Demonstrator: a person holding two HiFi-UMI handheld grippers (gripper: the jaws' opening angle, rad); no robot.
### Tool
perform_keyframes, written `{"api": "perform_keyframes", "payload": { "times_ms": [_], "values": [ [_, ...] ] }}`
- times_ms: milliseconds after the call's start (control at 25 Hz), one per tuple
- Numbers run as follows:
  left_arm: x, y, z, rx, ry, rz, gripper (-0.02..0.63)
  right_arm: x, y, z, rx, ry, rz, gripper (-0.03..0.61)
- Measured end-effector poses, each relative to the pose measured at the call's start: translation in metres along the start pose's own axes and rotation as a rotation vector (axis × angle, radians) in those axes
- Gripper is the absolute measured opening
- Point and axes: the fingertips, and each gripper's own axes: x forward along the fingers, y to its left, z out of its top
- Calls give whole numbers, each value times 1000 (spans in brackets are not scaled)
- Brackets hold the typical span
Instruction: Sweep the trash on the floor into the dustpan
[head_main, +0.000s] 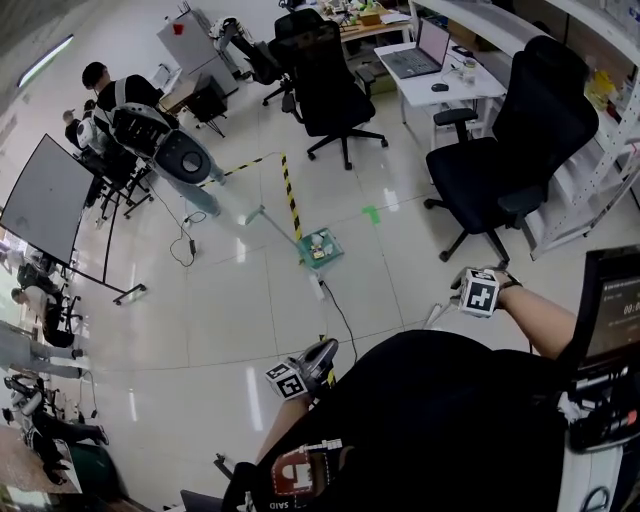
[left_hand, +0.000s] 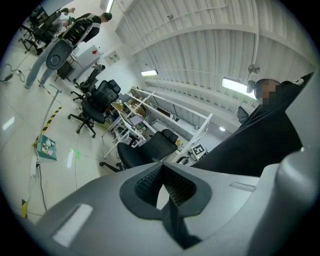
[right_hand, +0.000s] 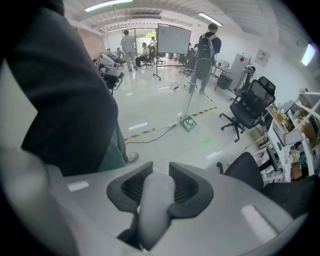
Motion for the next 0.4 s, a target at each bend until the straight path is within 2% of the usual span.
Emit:
{"api": "perform_keyframes", "payload": {
  "times_ms": [400],
  "values": [
    [-44, 10, 7, -11, -22, 24, -2, 10, 17, 36, 5, -12, 23, 98]
  ]
}}
